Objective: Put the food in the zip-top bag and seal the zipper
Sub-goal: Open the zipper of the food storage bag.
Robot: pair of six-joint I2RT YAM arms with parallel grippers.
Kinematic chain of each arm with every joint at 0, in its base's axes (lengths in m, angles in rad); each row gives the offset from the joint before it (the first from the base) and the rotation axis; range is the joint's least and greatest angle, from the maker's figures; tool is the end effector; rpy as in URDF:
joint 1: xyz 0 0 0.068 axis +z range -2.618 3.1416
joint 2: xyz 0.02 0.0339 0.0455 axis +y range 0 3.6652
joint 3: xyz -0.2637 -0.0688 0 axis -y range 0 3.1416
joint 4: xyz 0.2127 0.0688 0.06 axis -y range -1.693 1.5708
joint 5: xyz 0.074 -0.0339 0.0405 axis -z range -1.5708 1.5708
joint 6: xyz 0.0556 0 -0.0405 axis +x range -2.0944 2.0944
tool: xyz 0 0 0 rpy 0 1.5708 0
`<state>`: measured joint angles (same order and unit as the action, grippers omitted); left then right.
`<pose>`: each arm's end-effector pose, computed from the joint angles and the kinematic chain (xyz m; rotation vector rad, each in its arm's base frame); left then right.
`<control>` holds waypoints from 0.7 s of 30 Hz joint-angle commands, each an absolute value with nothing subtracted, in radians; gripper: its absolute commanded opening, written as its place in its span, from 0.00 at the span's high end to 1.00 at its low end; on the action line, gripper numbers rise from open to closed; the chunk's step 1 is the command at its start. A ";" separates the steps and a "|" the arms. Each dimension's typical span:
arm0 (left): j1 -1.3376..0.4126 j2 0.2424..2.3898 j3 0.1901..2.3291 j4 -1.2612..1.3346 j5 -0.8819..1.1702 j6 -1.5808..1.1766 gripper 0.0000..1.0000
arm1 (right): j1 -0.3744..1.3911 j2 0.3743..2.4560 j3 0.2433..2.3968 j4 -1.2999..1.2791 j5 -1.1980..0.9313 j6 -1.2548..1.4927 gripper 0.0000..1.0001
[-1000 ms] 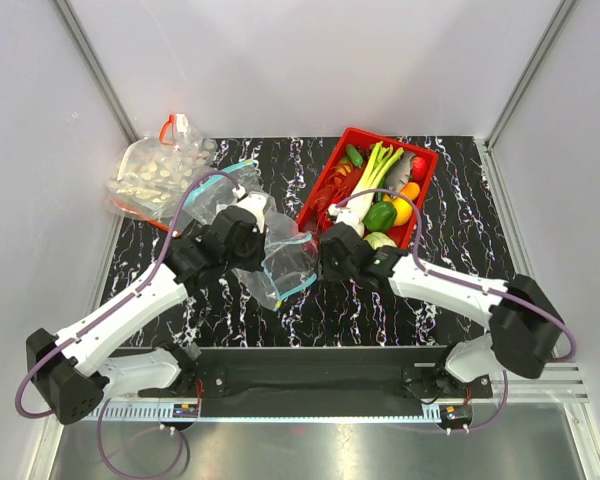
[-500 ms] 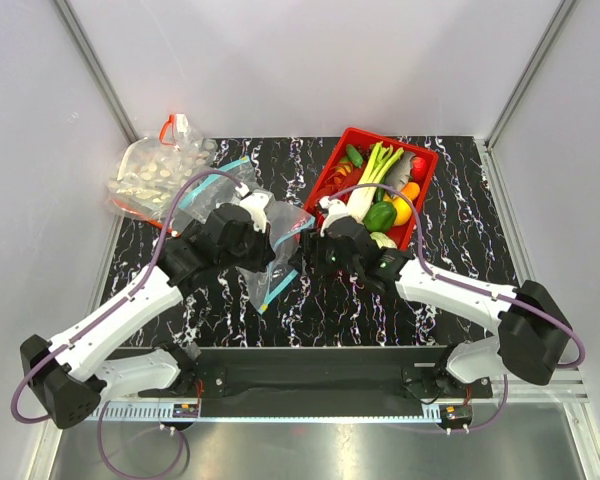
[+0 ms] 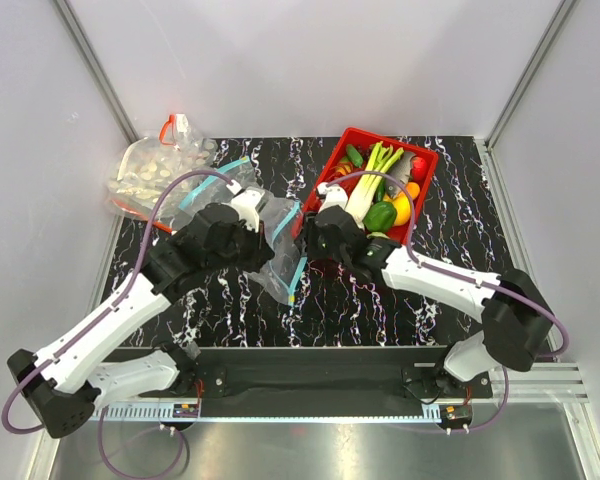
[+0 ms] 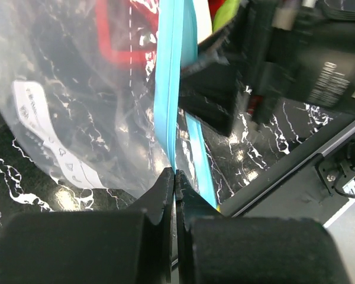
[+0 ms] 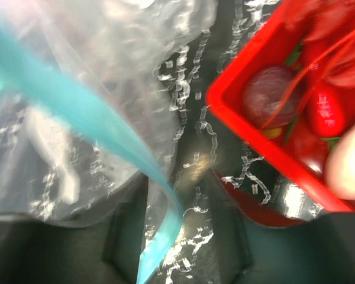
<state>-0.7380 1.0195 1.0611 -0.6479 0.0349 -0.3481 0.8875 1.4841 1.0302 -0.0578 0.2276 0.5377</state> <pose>0.1455 -0.1349 0.3331 0.4565 2.2058 -0.6429 0.2158 0.2452 0.2741 -0.2299 2.1183 0.6297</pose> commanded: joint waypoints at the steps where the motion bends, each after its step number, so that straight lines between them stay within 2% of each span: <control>1: -0.739 0.976 1.121 -0.650 0.031 -0.336 1.00 | 0.884 1.509 1.113 -0.145 0.377 0.580 0.60; 6: -0.738 0.969 1.137 -0.730 -0.147 -0.314 1.00 | 0.884 1.467 1.105 -0.202 0.475 0.588 0.71; 9: -0.738 0.960 1.140 -0.742 -0.204 -0.311 1.00 | 0.885 1.444 1.098 -0.242 0.512 0.581 0.89; 10: -0.738 0.957 1.137 -0.733 -0.203 -0.311 1.00 | 0.884 1.448 1.103 -0.264 0.512 0.577 1.00; 18: -0.738 0.972 1.112 -0.678 -0.117 -0.278 1.00 | 0.897 1.434 1.124 -0.224 0.325 0.555 1.00; 20: -0.738 0.991 1.108 -0.670 -0.100 -0.273 0.97 | 0.903 1.442 1.152 -0.258 0.286 0.568 1.00; 21: -0.736 0.997 1.109 -0.666 -0.098 -0.273 0.91 | 0.905 1.451 1.175 -0.268 0.275 0.577 1.00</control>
<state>-0.7380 0.9791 1.0981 -0.7269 -0.1265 -0.2966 0.8913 1.4666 1.0935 -0.2539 0.3328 0.5671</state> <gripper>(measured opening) 0.056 0.013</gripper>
